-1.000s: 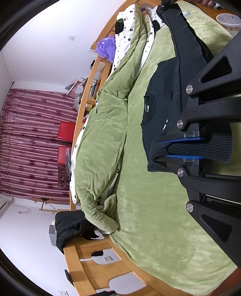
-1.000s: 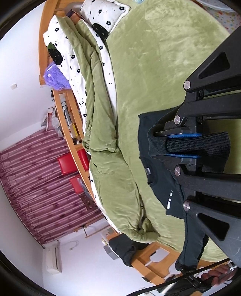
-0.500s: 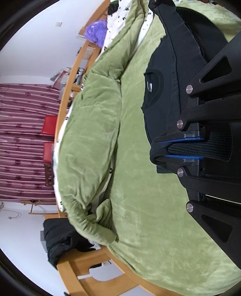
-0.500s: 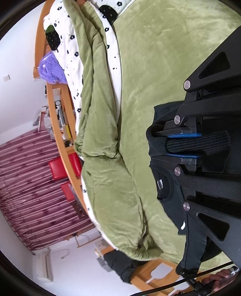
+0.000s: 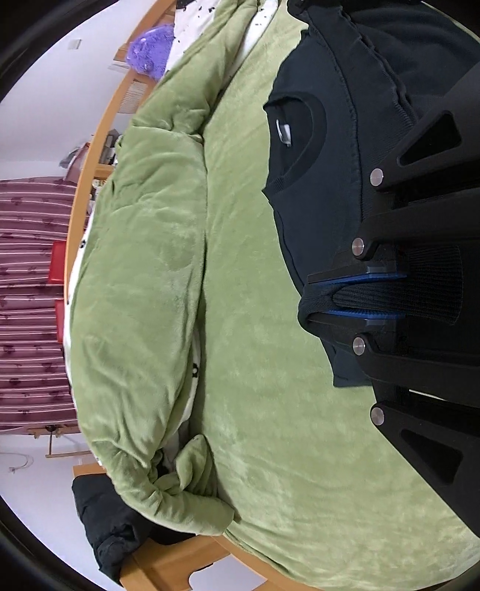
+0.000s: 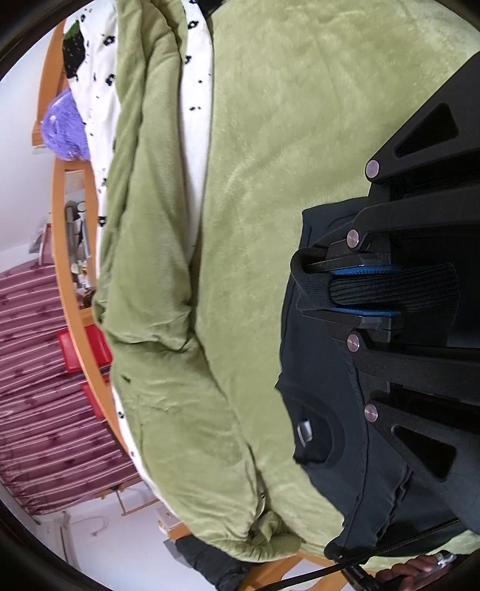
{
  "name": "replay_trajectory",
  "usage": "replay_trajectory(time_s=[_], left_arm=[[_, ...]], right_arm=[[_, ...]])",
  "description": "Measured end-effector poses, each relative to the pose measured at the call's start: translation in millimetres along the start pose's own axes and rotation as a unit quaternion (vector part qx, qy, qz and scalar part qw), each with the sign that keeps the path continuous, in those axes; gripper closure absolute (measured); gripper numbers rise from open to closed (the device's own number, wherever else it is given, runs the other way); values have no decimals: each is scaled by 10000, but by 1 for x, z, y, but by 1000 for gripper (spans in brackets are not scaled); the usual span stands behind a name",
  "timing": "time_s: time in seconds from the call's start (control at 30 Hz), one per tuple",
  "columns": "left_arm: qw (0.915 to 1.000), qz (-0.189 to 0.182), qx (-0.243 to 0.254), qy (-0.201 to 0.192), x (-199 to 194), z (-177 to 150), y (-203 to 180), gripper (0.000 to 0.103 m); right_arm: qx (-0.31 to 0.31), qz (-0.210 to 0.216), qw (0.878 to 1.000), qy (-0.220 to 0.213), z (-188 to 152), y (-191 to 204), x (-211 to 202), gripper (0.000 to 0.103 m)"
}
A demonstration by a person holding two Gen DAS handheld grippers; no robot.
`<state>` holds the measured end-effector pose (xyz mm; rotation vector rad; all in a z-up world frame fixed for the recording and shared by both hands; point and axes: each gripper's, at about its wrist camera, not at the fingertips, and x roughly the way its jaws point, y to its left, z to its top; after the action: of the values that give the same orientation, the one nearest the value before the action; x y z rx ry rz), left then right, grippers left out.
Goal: Fold small clothes
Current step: 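Lift the hem with both grippers and fold it up onto the collar, then lower the hem onto the collar and open both grippers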
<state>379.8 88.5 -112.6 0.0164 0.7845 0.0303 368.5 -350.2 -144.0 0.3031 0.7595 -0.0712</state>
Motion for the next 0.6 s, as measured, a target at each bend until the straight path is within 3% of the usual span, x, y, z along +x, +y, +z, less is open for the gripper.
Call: replay_trajectory(time_s=[0.13,0.2,0.27,0.37,0.6], left_arm=[[9998,0,-109,179,16,-5,3,86],[9995,-25,-179,268,17,-8,6,79],[9995,-34,-206,242,12,-11,9,64],[9999,-29,-161,49,-5,-15,12,40],[9996,-246,-103,-86,-48,-33,15,40]], right_arm=[[18,-118,9997,220,-5,-4,21,86],[-25,-219,9990,392,-8,-6,28,76],[-112,-176,9988,447,-11,-8,27,74],[-184,-225,9992,273,-15,-13,6,63],[-394,4,9992,43,-26,-8,-49,62]])
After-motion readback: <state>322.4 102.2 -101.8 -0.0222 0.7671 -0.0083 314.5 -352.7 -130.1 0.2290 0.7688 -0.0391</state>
